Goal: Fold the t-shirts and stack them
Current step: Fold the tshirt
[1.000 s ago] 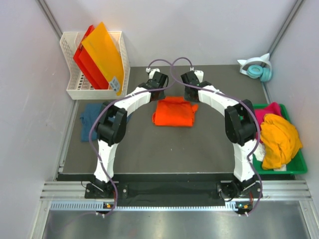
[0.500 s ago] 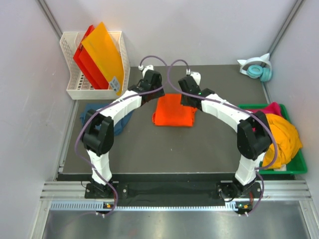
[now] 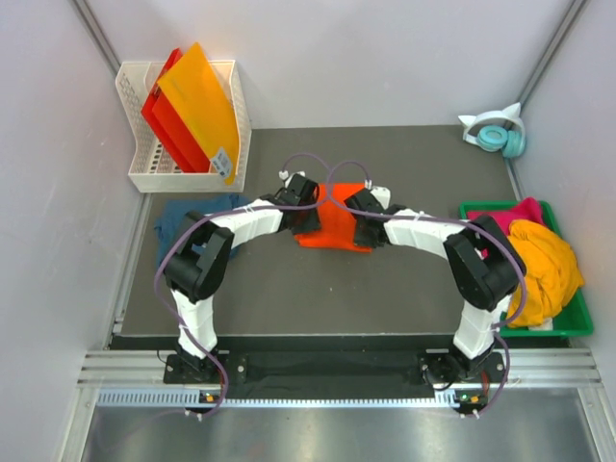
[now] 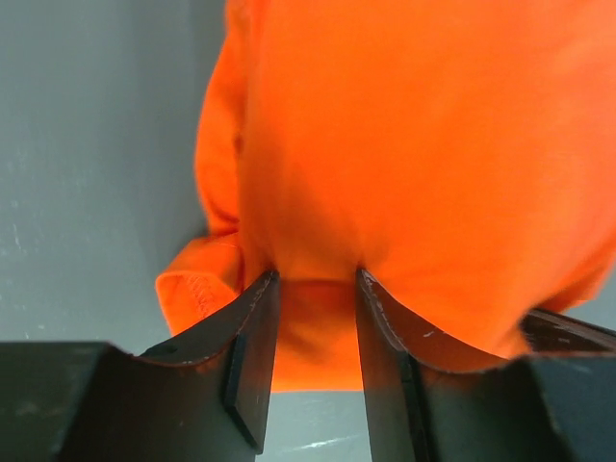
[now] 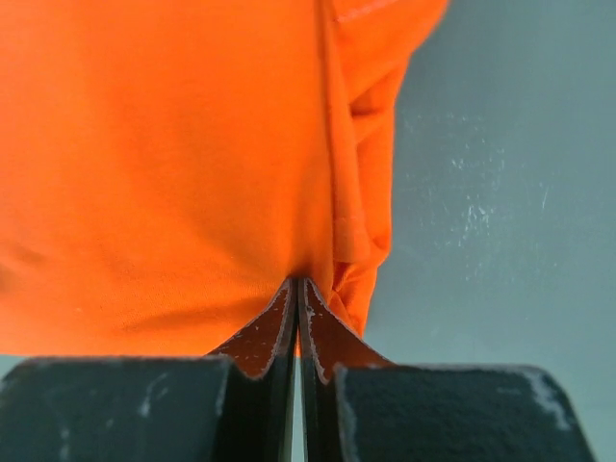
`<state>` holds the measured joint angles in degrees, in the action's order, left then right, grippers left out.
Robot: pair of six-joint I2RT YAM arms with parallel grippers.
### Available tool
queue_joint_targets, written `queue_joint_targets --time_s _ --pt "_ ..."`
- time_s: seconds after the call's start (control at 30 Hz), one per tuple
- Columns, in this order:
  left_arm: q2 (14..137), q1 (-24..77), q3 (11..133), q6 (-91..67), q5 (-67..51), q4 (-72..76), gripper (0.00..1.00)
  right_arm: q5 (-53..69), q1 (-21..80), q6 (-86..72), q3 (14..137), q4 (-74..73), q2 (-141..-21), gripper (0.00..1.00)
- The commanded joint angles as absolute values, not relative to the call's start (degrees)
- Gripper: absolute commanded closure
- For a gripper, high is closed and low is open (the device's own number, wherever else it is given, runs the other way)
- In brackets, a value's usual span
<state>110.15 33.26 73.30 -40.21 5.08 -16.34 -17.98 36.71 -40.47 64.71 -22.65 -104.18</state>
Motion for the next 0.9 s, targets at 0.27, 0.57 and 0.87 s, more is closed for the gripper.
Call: queue_joint_targets --time_s 0.27,0.57,0.87 --pt "107.32 33.05 64.6 -42.45 3.6 -15.12 0.61 -16.17 37.18 -42.81 58.18 -24.25 -100.99 0.96" --pt "96.78 33.05 69.43 -38.59 3.51 -14.94 0.57 -19.77 37.27 -34.56 72.66 -28.3 -92.29 0.82" --pt "94.13 32.96 68.91 -39.11 7.99 -18.81 0.57 -18.37 37.09 -27.96 85.32 -31.11 -103.52 0.84"
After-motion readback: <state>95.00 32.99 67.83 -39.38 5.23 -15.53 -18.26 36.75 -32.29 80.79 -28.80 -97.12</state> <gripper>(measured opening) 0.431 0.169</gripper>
